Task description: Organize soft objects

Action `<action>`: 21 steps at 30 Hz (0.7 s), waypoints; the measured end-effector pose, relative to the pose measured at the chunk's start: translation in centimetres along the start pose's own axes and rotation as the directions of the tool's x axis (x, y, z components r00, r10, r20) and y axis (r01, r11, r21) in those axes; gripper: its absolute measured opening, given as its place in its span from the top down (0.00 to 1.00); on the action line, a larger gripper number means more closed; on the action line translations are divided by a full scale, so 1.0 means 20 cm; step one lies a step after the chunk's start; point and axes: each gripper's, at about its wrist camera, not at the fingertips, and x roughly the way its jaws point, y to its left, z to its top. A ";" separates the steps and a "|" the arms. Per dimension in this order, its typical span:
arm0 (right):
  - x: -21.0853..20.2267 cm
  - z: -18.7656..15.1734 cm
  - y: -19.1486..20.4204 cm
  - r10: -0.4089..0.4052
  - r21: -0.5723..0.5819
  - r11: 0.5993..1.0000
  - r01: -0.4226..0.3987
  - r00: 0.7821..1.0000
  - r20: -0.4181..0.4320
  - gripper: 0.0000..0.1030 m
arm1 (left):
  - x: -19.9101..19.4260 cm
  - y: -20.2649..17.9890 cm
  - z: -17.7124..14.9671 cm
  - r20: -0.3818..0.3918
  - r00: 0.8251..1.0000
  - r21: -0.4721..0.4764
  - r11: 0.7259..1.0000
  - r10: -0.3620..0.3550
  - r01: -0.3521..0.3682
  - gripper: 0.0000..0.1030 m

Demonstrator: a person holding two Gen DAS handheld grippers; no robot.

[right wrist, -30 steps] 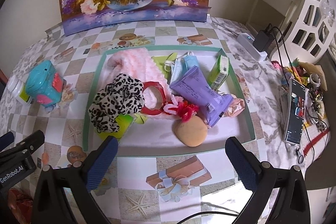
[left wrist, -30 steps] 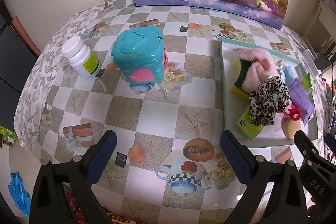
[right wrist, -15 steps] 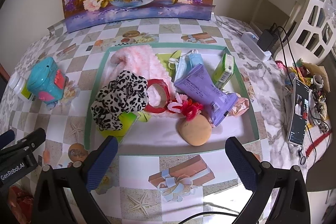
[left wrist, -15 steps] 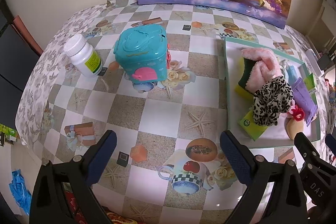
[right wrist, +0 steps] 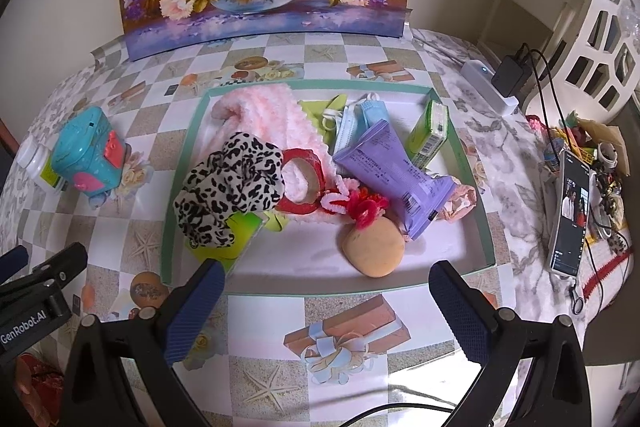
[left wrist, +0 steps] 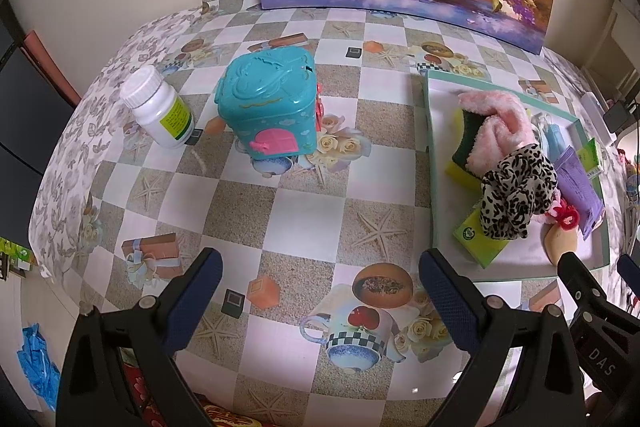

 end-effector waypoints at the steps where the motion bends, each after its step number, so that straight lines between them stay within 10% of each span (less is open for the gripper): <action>1: 0.00 0.00 0.00 0.000 0.000 1.000 0.000 1.000 0.000 0.00 | 0.00 0.00 0.00 0.000 1.000 0.001 1.000 0.000 0.000 0.04; 21: 0.01 0.00 0.01 -0.001 0.000 1.000 0.001 1.000 -0.002 0.00 | 0.00 -0.01 0.00 -0.006 1.000 0.008 1.000 -0.013 0.013 0.04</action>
